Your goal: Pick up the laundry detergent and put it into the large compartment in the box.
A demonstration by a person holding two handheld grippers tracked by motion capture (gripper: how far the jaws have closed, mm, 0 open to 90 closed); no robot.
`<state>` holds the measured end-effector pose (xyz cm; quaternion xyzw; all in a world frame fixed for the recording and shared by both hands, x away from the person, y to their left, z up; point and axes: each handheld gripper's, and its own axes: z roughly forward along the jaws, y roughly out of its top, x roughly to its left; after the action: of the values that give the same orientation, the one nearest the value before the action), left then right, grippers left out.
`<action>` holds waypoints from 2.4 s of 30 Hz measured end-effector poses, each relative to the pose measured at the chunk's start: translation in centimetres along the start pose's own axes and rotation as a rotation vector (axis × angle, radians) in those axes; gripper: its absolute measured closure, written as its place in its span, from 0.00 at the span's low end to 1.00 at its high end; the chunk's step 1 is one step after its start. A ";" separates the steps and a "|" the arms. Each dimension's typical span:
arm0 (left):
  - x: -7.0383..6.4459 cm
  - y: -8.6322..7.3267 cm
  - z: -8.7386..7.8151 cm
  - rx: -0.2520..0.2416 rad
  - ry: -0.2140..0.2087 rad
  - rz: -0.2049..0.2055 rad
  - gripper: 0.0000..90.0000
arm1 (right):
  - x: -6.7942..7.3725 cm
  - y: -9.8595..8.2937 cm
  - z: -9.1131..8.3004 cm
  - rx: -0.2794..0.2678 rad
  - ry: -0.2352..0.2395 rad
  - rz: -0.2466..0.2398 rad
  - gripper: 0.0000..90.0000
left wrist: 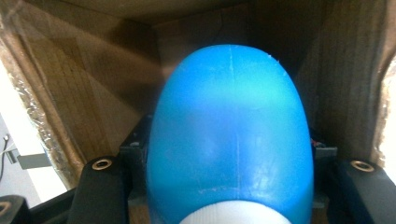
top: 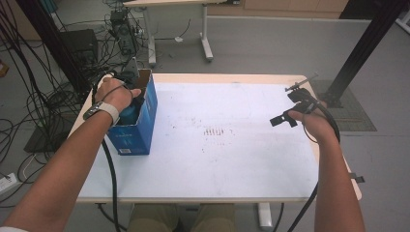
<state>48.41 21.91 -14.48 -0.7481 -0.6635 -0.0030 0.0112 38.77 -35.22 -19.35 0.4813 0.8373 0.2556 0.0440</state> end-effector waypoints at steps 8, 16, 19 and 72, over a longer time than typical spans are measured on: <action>0.0 0.0 0.0 0.002 0.001 0.000 0.42 | 0.0 -0.1 -0.1 0.000 0.001 0.003 0.08; -0.1 0.0 0.0 0.003 0.003 0.001 0.42 | -0.1 -0.2 -0.2 0.000 0.000 0.006 0.08; -0.1 0.0 0.0 0.002 0.002 0.001 0.42 | -0.1 -0.3 -0.2 0.000 0.000 0.006 0.08; 0.0 -0.2 0.0 -0.003 -0.001 -0.005 0.42 | -0.1 -0.7 -0.5 -0.012 0.000 0.011 0.08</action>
<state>48.19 21.96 -14.52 -0.7466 -0.6652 -0.0034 0.0098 38.17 -35.78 -19.26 0.4856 0.8331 0.2607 0.0454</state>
